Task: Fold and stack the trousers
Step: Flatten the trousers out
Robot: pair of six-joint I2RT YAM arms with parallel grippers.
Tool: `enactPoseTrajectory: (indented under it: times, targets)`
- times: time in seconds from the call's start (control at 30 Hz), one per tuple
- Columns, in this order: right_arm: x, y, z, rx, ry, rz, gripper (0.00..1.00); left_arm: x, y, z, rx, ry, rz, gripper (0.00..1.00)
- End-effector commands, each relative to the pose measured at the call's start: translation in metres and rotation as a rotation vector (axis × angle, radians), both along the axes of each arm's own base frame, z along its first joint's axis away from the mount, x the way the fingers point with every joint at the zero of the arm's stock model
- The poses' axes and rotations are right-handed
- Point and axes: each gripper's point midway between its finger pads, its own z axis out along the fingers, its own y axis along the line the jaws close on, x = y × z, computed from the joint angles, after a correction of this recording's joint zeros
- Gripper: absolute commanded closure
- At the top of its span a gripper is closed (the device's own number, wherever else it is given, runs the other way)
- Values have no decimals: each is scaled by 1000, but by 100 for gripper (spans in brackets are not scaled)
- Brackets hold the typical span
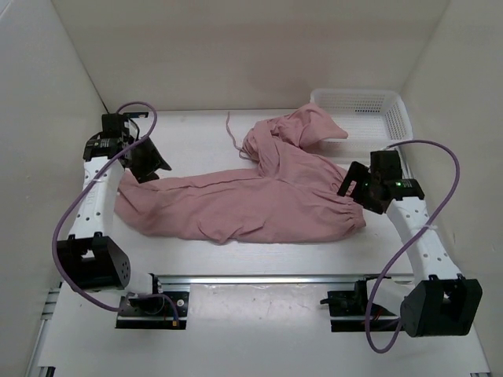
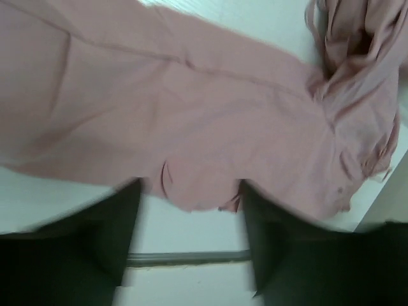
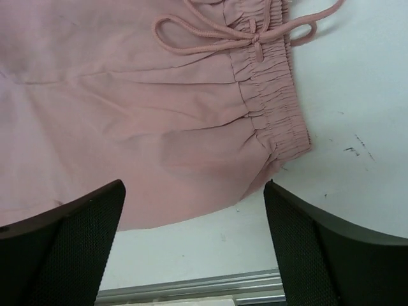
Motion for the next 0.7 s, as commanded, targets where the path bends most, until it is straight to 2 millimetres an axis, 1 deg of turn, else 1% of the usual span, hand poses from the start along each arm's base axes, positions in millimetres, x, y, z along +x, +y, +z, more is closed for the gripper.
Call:
enactPoseTrajectory:
  times: [0.0, 0.03, 0.07, 0.1, 0.13, 0.17, 0.2, 0.23, 0.27, 0.3, 0.33, 0.37, 0.4, 0.43, 0.47, 0.5, 0.53, 0.57, 0.6, 0.63, 0.67]
  targets:
    - [0, -1, 35, 66, -105, -1, 7, -4, 20, 5, 123, -49, 50, 48]
    - [1, -1, 36, 89, -121, -13, 22, -8, 26, 16, 151, -91, 84, 65]
    - [-1, -1, 30, 99, -116, -44, 33, -12, 37, 17, 200, -95, 133, 86]
    - [-4, -5, 23, 101, -103, -73, 53, -18, 39, 12, 215, -85, 143, 90]
    - [-5, -10, 16, 108, -94, -104, 98, -22, 43, 9, 207, -77, 169, 90]
    - [-11, -10, -1, 131, -55, -128, 100, -26, 41, 3, 176, -60, 180, 90]
    - [-14, -9, -10, 150, -37, -129, 100, -37, 38, -21, 147, 9, 182, 87]
    - [-17, -9, -19, 194, -15, -154, 100, -43, 37, -37, 123, 60, 191, 77]
    - [-24, -8, -33, 227, 7, -166, 100, -47, 34, -55, 101, 114, 192, 60]
    - [-27, -7, -37, 263, 11, -179, 100, -60, 31, -82, 65, 193, 209, 33]
    - [-29, -10, -42, 290, 18, -200, 95, -65, 31, -92, 45, 215, 225, 0]
    - [-31, -9, -46, 311, 26, -201, 67, -69, 31, -103, 30, 245, 237, 0]
    - [-34, -10, -52, 315, 44, -200, 54, -68, 33, -108, 0, 243, 261, 0]
    - [-37, -12, -59, 321, 70, -205, 36, -76, 34, -118, -4, 273, 271, 0]
    - [-39, -12, -62, 333, 88, -213, 17, -74, 33, -122, -14, 284, 267, 0]
    - [-42, -12, -66, 339, 103, -210, 2, -74, 35, -126, -16, 299, 275, 0]
    - [-44, -14, -72, 353, 128, -228, 0, -68, 42, -126, 12, 289, 289, 0]
    - [-42, -15, -73, 353, 127, -228, 0, -66, 45, -133, 24, 321, 295, 0]
    - [-39, -18, -76, 359, 120, -248, 0, -63, 50, -135, 30, 333, 317, 0]
    - [-36, -19, -79, 365, 124, -258, 0, -56, 58, -135, 37, 325, 335, 0]
    - [-33, -19, -80, 364, 121, -257, 5, -55, 61, -140, 34, 337, 346, 0]
